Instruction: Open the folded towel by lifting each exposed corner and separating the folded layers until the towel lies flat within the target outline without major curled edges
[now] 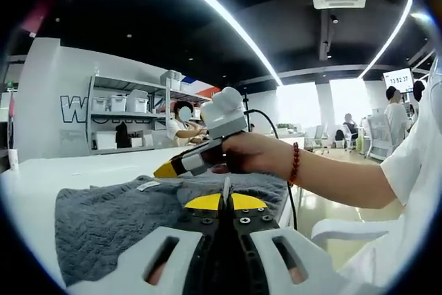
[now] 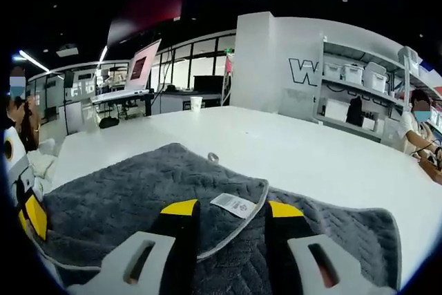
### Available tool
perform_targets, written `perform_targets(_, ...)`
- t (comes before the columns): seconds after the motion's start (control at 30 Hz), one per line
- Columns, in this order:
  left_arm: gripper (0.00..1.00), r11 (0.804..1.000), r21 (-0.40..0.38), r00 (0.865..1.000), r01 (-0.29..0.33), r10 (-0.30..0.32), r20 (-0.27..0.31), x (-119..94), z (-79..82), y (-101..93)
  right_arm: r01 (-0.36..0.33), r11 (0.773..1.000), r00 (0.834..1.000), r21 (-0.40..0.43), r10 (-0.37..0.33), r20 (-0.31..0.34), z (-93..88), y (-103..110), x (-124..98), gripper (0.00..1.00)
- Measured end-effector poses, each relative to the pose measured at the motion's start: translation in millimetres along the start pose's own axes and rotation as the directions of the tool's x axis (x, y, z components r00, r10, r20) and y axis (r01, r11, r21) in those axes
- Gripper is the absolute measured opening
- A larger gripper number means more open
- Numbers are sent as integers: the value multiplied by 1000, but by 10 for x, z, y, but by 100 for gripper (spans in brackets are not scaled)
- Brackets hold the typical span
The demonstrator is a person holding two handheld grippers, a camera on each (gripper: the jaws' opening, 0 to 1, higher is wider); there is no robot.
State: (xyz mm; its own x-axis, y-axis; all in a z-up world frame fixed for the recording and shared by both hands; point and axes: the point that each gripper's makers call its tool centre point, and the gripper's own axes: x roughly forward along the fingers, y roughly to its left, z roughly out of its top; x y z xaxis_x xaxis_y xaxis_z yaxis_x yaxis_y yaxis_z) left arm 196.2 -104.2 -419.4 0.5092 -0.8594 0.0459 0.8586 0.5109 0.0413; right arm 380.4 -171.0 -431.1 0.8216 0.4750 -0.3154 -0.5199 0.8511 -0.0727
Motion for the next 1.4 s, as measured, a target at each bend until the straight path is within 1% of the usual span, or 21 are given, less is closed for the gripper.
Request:
perform_targets(0.13,2,1000,-2,1000,3,-3,2,-2,2,-11,9,1000,1000,-8,-9,-1,9,-10,32,33)
perform_targets(0.27,2,1000,-5,1000,2,-2,3,-6,4,-6,6,1000,1000,11,-6,-5,-3,-14,85,33)
perform_targets(0.33,2,1000,-5,1000,0,0,6,-12,14,2,4,1000,1000,11,-3,-19,-18,-14,129,33)
perform_targets(0.5,2,1000,-6,1000,-10,10,17,-26,36,27,14,1000,1000,20,-13,-20,-32,-39,141,32)
perform_targets(0.6,2,1000,-6,1000,-10,11,17,-27,33,32,20,1000,1000,9,-20,-22,-55,-18,130,33)
perform_targets(0.73,2,1000,-3,1000,-6,6,16,-19,27,22,22,999,1000,34,-21,-23,-74,-9,145,33)
perform_targets(0.83,2,1000,-7,1000,-7,8,19,-20,30,27,16,1000,999,11,-15,-40,-113,16,193,34)
perform_targets(0.87,2,1000,-6,1000,-9,9,20,-23,30,33,16,1000,999,14,-15,-39,-111,6,203,34)
perform_targets(0.9,2,1000,-8,1000,-9,9,19,-25,26,34,23,999,999,34,-22,-25,-93,-6,209,34)
perform_targets(0.97,2,1000,-6,1000,-11,11,19,-30,24,37,8,1000,1000,28,-8,-22,-88,18,223,34)
perform_targets(1.13,2,1000,-5,1000,-15,15,18,-40,19,47,15,999,999,29,-14,-34,-116,19,252,33)
perform_targets(1.2,2,1000,-8,1000,-15,15,19,-44,15,48,15,999,999,50,-13,-37,-134,10,276,33)
perform_targets(1.27,2,1000,-8,1000,-16,16,18,-48,10,49,16,999,999,39,-14,-40,-138,8,294,33)
perform_targets(1.3,2,1000,-7,1000,-16,16,18,-51,10,50,21,998,999,55,-19,-46,-144,1,295,33)
perform_targets(1.4,2,1000,-7,1000,-20,20,20,-59,14,58,15,998,999,53,-13,-42,-136,14,315,33)
